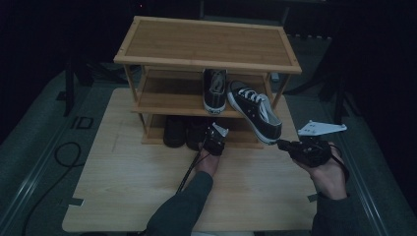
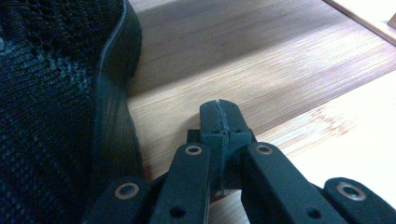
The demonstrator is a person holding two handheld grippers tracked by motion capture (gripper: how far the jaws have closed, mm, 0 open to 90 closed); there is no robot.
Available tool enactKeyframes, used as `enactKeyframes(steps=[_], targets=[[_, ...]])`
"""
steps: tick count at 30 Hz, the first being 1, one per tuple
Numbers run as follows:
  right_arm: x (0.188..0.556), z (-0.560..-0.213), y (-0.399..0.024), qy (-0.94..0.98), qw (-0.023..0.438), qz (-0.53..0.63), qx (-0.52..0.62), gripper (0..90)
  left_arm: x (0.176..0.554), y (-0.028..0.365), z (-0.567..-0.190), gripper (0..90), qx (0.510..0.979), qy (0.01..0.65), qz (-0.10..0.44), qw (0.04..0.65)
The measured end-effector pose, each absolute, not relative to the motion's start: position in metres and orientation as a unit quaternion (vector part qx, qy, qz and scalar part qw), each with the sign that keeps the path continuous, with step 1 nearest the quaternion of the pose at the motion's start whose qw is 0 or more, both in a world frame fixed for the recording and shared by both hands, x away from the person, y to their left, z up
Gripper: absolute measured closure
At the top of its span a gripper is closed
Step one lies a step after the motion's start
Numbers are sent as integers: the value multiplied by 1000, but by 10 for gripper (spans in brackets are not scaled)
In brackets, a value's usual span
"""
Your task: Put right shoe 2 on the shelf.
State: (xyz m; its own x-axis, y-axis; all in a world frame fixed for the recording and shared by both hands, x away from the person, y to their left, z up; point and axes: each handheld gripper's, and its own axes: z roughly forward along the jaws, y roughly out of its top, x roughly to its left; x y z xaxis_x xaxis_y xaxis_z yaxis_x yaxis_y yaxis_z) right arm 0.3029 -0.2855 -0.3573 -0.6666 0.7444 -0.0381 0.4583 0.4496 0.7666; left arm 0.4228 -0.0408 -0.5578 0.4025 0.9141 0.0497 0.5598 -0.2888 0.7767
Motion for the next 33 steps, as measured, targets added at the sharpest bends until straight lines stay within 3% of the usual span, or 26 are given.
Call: enactKeyframes(steps=[23,33], targets=[[313,-354,-263,827,183,403,346,900,423,-41,-558,900,760,485,255,349],[324,-354,-252,830,160,416,335,900,423,-41,-558,900,760,485,256,349]])
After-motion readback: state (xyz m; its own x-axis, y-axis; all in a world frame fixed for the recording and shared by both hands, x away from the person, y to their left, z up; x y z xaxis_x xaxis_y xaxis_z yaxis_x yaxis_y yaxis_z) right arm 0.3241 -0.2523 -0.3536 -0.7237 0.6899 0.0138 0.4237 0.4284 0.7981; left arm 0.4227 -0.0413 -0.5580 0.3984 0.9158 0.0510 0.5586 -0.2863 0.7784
